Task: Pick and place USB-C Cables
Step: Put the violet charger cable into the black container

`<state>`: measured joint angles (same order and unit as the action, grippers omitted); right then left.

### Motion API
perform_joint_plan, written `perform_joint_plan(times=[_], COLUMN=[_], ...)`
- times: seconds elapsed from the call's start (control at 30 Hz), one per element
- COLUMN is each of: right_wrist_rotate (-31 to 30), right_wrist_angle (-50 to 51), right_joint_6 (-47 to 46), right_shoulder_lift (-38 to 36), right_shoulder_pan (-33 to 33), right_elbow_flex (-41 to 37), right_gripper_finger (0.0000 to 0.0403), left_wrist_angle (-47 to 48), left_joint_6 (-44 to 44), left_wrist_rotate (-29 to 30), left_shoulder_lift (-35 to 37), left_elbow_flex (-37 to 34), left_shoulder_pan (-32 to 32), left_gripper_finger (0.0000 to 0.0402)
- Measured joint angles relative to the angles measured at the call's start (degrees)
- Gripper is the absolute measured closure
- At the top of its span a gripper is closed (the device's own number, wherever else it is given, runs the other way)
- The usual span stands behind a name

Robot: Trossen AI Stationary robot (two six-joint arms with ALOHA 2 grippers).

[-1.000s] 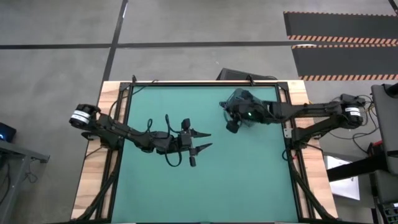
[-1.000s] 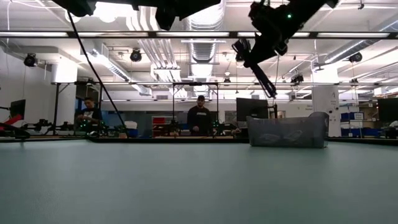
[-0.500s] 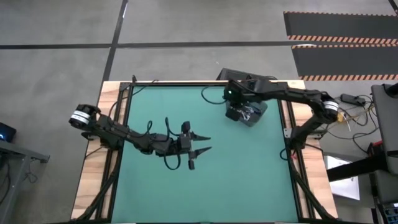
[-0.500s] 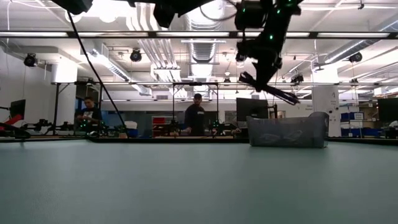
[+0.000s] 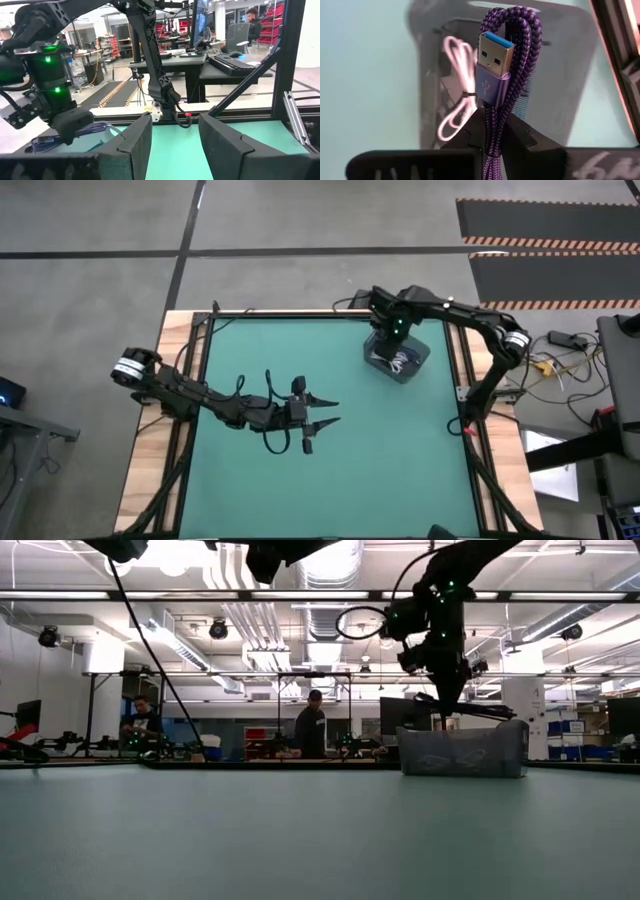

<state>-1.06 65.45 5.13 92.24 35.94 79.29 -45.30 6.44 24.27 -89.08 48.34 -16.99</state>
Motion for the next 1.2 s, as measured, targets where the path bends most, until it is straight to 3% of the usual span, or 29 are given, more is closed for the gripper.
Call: perform_joint_plan(times=[0.27,1.2], right_wrist_rotate=[0.0,-0.3], right_wrist_angle=[0.1,-1.9], right_joint_6=[0.7,1.7], right_shoulder_lift=[1.9,11.0], right_shoulder_pan=[3.6,3.5], right_elbow_flex=[0.0,-0.1], right_gripper_finger=[0.038,0.038], left_wrist_angle=[0.0,0.0], left_joint_6=[0.0,0.5], left_wrist_rotate=[0.1,0.2], left_shoulder_lift=[0.1,0.2], left_elbow_flex=[0.0,0.0], left_shoulder_pan=[0.0,0.0], left_gripper_finger=[0.0255,0.0255])
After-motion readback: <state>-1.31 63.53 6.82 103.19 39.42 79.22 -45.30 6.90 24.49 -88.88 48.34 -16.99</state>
